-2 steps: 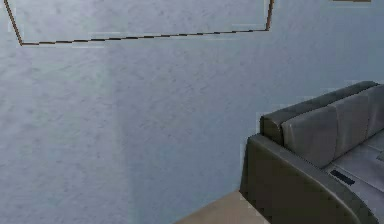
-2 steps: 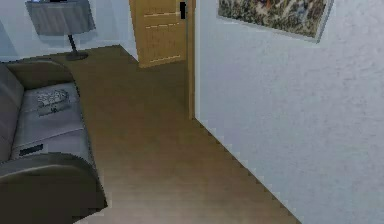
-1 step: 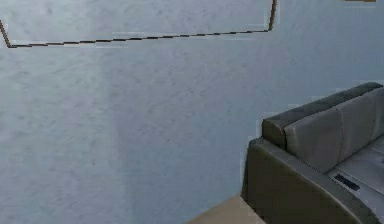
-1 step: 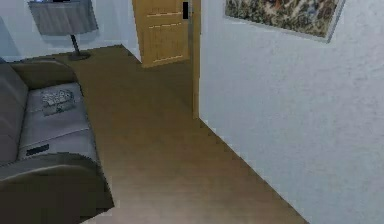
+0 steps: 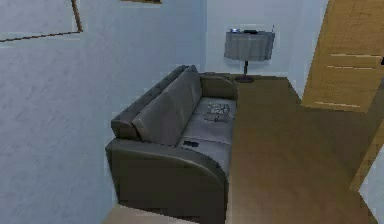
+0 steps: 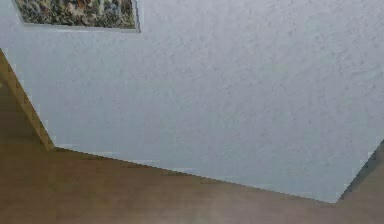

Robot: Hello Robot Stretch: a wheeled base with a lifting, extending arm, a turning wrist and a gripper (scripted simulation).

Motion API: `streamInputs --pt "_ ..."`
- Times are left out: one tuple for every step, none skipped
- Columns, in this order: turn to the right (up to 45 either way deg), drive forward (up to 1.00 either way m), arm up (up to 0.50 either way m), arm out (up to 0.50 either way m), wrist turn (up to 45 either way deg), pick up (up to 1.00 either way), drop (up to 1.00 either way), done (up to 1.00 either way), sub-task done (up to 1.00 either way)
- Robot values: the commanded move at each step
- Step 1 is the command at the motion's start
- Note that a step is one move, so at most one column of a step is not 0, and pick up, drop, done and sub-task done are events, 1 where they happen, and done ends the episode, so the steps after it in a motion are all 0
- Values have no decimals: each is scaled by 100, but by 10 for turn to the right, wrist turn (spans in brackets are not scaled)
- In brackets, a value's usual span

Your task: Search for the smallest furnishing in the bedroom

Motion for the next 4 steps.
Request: streamInputs --pt "90 0 0 0 0 0 0 0 0" --pt "0 45 0 0 0 0 0 0 0" --pt "450 0 0 0 0 0 0 0 0" --pt "150 0 0 0 0 0 0 0 0"
